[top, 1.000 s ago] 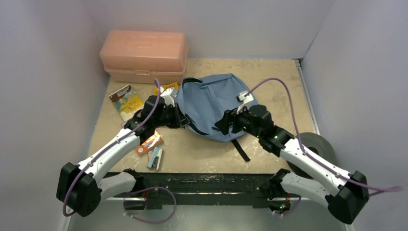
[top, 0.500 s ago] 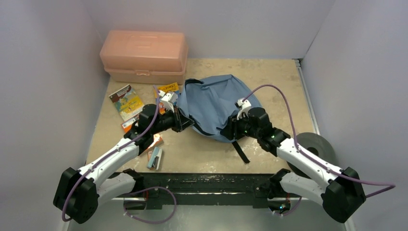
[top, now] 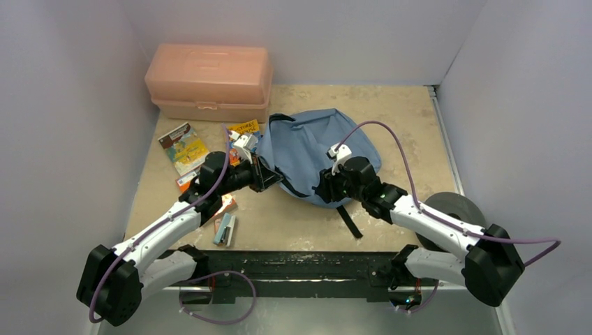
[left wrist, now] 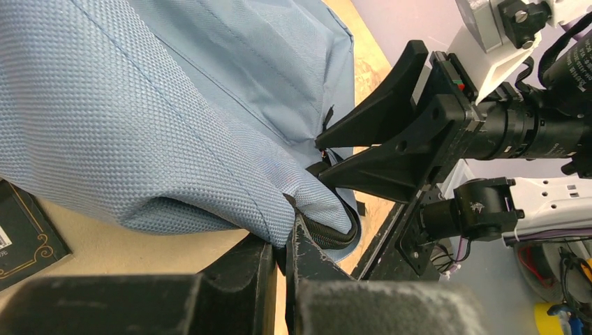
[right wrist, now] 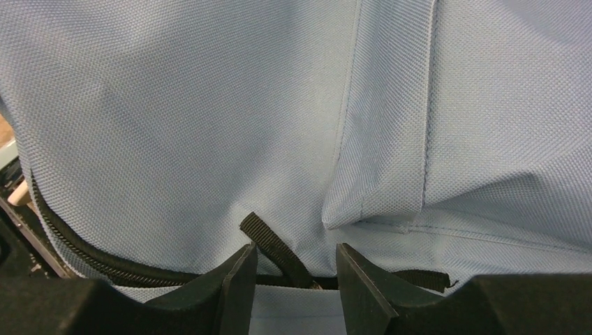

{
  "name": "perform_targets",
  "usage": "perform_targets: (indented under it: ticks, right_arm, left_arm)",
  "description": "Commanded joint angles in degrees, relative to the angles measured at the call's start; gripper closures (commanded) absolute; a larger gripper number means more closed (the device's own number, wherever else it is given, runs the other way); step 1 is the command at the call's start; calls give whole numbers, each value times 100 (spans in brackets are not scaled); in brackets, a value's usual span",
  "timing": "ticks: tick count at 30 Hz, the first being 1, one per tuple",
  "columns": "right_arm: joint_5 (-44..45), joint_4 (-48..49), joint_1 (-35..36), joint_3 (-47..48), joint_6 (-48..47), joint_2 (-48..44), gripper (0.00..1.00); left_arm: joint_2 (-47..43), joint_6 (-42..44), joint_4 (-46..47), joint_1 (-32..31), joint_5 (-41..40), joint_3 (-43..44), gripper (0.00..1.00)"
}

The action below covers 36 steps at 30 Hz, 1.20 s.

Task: Pack the student bag
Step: Unzip the student bag at the center of the board.

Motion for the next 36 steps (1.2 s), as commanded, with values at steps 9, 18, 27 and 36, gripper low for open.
perform_targets:
  ticks: [9,18,27,36]
  right_arm:
    - [357,585,128,78,-202,292,57]
    - [694,786,233,90,-97,574,76]
    - [1367,738,251,-152,541,-330,100]
    - [-961,1948,252,-337,3452,-1197,100]
  left_arm:
    - [-107,47,641,-32,268,32,100]
    - [-123,-119,709,-29,160,7,100]
    - [-90,-181,384,-32,-246,-72,100]
    - [636,-1224,682,-131,-1238,-200,100]
